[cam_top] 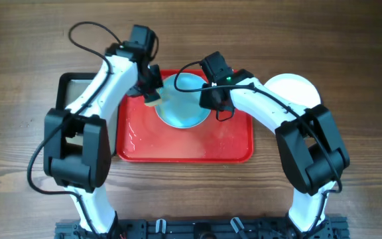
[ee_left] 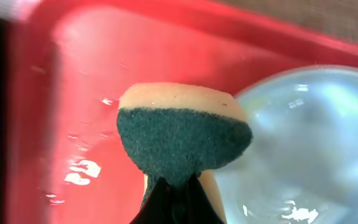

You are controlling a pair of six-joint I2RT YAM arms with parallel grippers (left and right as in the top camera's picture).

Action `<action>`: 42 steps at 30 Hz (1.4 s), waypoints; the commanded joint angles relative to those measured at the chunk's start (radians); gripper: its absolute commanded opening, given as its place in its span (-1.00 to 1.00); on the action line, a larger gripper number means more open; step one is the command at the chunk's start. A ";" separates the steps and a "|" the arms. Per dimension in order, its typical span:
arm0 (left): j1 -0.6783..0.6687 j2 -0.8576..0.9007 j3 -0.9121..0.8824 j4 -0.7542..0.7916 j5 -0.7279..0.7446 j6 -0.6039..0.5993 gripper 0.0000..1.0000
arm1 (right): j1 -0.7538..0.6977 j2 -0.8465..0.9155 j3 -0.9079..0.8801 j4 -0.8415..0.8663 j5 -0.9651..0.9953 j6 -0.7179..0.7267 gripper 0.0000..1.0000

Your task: Clean dirty plates on tray and stack at the side

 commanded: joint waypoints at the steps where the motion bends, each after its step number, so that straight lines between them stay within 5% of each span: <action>1: -0.084 0.004 -0.063 0.065 0.123 -0.011 -0.92 | 0.005 0.000 -0.003 0.014 0.027 0.017 -0.91; 4: -0.150 0.004 -0.082 0.135 0.239 0.038 -0.92 | 0.005 0.000 -0.003 0.019 0.024 0.015 -0.91; 10: -0.220 0.089 -0.082 0.170 0.212 0.067 -0.92 | 0.005 0.000 -0.003 0.023 0.020 0.011 -0.91; 16: -0.207 0.157 -0.082 0.170 0.051 0.098 -0.92 | 0.005 0.000 -0.003 0.023 0.020 0.007 -0.91; 21: -0.194 0.157 -0.082 0.174 -0.330 0.116 -0.92 | 0.005 0.000 -0.003 0.023 0.020 0.008 -0.91; 30: -0.161 0.157 -0.082 0.323 -0.453 0.294 -0.92 | 0.005 0.000 -0.003 0.022 0.020 -0.002 -0.91; 37: -0.160 0.151 -0.037 0.233 -0.741 0.135 -0.92 | 0.005 0.000 -0.003 0.022 0.020 -0.004 -0.91; 42: -0.160 0.107 0.060 0.084 -0.747 0.053 -0.92 | 0.005 0.000 -0.003 0.022 0.020 -0.008 -0.92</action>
